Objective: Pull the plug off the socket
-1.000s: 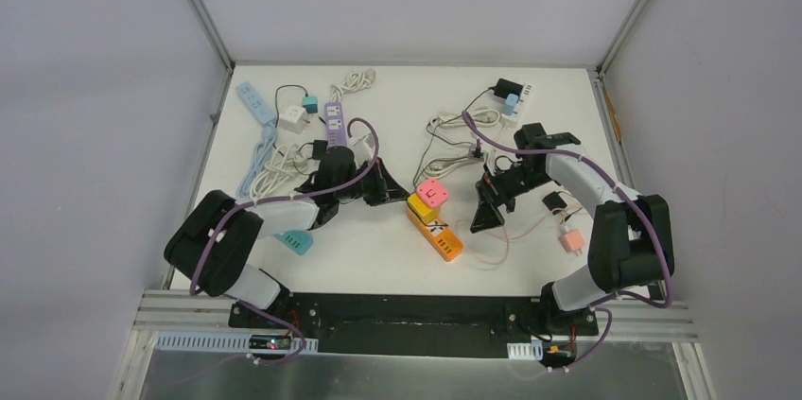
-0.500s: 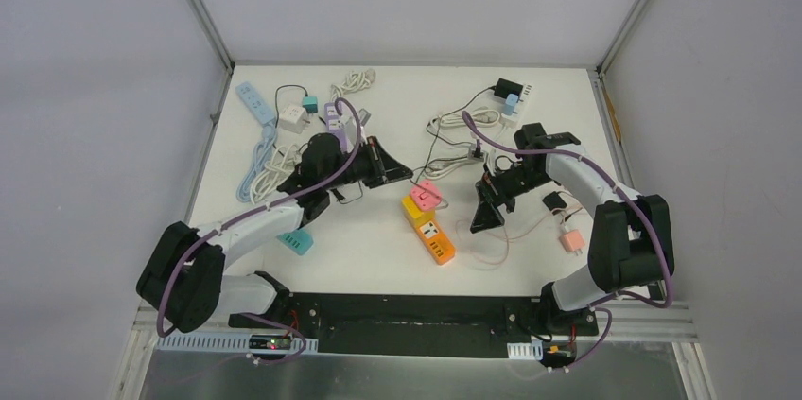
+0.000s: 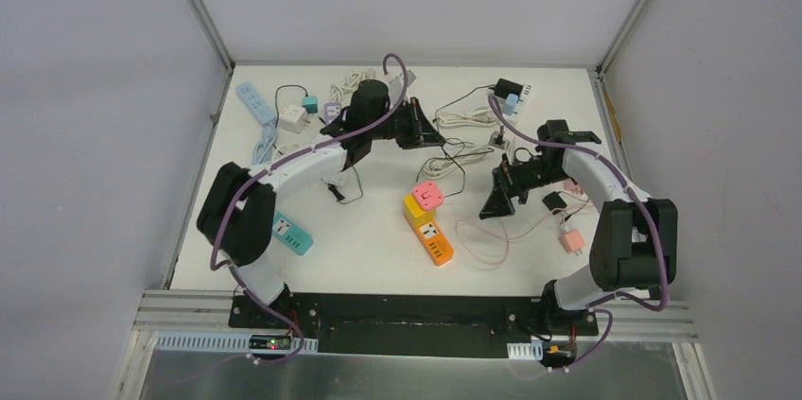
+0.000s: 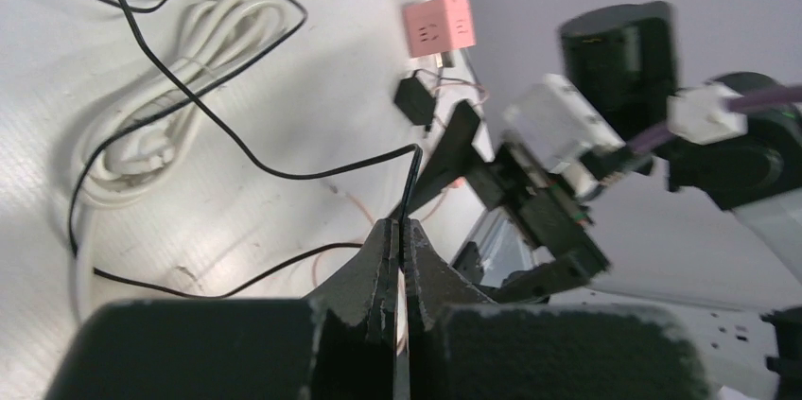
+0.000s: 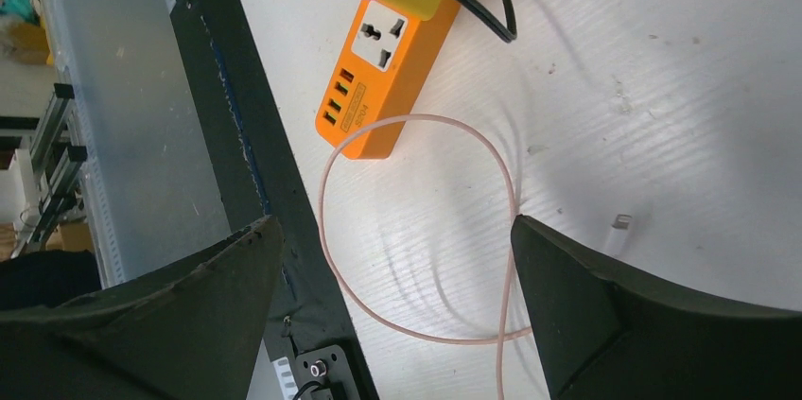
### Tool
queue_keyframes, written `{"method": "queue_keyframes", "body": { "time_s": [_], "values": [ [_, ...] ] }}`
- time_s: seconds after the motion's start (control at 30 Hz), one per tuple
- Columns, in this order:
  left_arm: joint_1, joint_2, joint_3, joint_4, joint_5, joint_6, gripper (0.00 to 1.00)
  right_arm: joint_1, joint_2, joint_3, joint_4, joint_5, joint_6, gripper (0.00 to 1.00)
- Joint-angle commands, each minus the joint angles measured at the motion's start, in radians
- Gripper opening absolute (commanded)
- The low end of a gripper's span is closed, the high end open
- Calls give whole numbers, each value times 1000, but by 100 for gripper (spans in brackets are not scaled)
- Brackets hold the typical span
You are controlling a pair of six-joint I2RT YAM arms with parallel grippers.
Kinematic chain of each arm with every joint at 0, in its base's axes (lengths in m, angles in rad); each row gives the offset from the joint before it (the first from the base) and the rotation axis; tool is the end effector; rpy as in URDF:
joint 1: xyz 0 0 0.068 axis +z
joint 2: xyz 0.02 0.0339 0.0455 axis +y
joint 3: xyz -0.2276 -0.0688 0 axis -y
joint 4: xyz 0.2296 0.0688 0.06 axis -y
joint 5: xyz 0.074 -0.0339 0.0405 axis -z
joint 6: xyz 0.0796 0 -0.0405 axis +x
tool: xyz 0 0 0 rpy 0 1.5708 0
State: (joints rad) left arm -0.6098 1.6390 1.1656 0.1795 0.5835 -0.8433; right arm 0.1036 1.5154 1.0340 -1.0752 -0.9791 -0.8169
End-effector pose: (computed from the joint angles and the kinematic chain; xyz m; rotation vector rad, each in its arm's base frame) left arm 0.3041 -0.2660 0.2486 0.2170 2.1089 -1.4846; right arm 0.2322 0.0906 0.1692 -1.1222 2.2423 1.2457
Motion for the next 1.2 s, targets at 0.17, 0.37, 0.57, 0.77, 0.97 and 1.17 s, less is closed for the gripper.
{"method": "queue_keyframes", "body": {
  "time_s": [0.17, 0.37, 0.57, 0.77, 0.97, 1.17],
  "values": [
    [-5, 316, 444, -386, -69, 158, 9, -100, -88, 33, 0, -102, -4, 94],
    [1, 362, 606, -541, -171, 238, 50, -100, -101, 40, -3, -160, 33, 94],
    [54, 117, 505, -558, -271, 415, 53, 21, -101, 95, 96, -119, 222, 93],
    [59, -308, 73, -351, -327, 675, 69, 153, -29, 176, 295, -65, 607, 92],
    [59, -706, -424, -100, -391, 547, 96, 223, 91, 200, 432, 58, 891, 91],
    [56, -969, -684, -97, -369, 398, 92, 254, 171, 201, 453, 108, 958, 88]
  ]
}}
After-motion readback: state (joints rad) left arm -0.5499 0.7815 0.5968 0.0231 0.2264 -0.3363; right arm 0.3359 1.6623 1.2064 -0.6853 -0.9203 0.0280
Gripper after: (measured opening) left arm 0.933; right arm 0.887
